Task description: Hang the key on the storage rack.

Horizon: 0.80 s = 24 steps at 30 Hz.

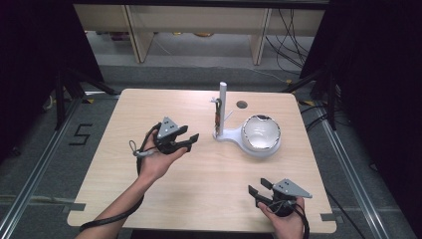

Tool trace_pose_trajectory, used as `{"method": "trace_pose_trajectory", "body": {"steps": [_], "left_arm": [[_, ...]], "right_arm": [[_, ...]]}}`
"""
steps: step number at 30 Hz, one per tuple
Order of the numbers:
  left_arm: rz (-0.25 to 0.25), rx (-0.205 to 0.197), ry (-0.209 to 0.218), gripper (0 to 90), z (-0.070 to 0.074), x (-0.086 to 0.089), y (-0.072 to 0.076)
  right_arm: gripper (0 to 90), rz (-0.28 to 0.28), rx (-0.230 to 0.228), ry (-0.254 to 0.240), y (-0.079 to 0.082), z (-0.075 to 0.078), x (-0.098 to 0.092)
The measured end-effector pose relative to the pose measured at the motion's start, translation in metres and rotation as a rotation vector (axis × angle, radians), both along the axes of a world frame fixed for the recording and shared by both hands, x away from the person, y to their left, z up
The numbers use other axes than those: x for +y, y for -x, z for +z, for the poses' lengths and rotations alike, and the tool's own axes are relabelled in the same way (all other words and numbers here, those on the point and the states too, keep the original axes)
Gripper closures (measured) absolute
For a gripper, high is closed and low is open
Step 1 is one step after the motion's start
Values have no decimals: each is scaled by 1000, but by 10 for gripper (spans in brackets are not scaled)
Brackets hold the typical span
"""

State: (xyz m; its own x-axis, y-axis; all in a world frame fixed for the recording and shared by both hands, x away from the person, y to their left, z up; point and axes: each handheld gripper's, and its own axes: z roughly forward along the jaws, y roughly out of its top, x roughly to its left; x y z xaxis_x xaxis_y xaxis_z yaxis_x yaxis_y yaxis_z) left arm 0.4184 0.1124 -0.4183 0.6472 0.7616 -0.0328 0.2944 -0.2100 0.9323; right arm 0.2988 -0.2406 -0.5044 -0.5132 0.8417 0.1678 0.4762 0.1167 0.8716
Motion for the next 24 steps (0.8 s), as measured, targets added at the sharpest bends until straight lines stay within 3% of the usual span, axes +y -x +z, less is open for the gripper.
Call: {"method": "trace_pose_trajectory", "body": {"steps": [9, 11, 12, 17, 21, 23, 24], "left_arm": [[17, -1, 14, 456, -4, 22, 19], [24, -2, 15, 455, -5, 27, 22], [29, -1, 21, 454, -7, 32, 26], [44, 2, 31, 451, -11, 43, 35], [65, 2, 34, 449, -15, 54, 41], [72, -2, 41, 449, -16, 59, 44], [83, -6, 39, 448, -17, 63, 47]], "right_arm": [[432, -2, -11, -3, 0, -1, 1], [432, -15, 14, -6, 2, 0, 2], [432, -7, -2, 5, 0, -1, 1], [430, -14, 0, 10, 1, -1, 2], [428, -8, 13, 13, 1, -1, 4], [428, 4, -10, 24, 0, -1, 3], [427, 10, 2, 9, -1, -2, 5]]}}
